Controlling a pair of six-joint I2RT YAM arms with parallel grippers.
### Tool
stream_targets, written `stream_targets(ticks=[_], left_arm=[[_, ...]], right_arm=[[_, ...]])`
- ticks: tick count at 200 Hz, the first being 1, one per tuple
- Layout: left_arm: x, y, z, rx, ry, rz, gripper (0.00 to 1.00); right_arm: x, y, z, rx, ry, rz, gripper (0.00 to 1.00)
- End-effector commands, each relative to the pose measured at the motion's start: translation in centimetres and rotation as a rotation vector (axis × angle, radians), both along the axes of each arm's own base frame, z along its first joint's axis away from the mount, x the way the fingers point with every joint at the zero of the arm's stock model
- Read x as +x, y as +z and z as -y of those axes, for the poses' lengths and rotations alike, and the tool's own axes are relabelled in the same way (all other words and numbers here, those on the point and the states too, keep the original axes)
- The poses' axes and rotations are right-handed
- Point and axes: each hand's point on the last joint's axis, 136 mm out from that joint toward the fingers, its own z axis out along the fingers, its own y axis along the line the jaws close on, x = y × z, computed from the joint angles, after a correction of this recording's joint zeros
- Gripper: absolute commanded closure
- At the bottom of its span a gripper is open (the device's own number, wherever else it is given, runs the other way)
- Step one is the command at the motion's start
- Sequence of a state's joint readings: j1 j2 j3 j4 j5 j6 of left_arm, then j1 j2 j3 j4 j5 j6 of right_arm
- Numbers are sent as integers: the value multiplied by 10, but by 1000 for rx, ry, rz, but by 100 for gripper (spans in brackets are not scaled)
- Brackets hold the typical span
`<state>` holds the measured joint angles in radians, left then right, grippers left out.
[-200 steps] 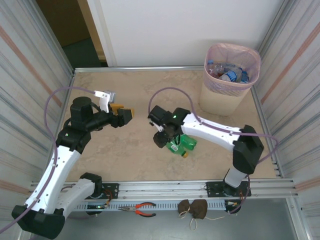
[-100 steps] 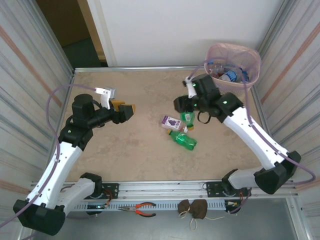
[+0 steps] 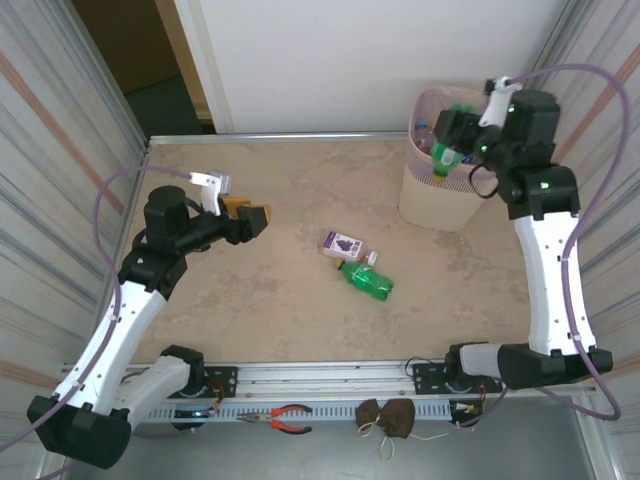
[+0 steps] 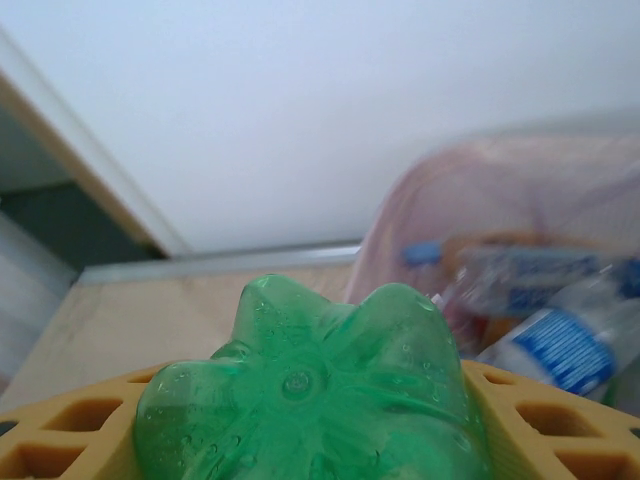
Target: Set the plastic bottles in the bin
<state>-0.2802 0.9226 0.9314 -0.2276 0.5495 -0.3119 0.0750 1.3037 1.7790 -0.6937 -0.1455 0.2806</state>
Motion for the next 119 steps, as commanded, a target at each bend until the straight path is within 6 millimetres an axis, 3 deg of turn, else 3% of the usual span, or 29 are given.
stream_targets(ticks=[1,8,13,23,43,74,119], left_arm=[[3,23,-1,-27,5,60,24],[3,23,-2,-28,7,61,24],[3,23,-2,-29,7,62,24],[3,24,-2,-31,8,66,24],[4,25,-2,-34,11,70,24],[5,26,-1,-41,8,73,24],[4,18,-1,-39,7,60,24]], right_arm=[[12,28,21,7,-32,79,45],[18,27,32,5,-60,75,45],[18,39,41,4,-81,103,45],[24,43,55,5,-112,110,45],[40,40,78,11,-144,95,45],[67,9,111,-18,-218,12,46],[84,-43,135,-82,-269,-117,46]])
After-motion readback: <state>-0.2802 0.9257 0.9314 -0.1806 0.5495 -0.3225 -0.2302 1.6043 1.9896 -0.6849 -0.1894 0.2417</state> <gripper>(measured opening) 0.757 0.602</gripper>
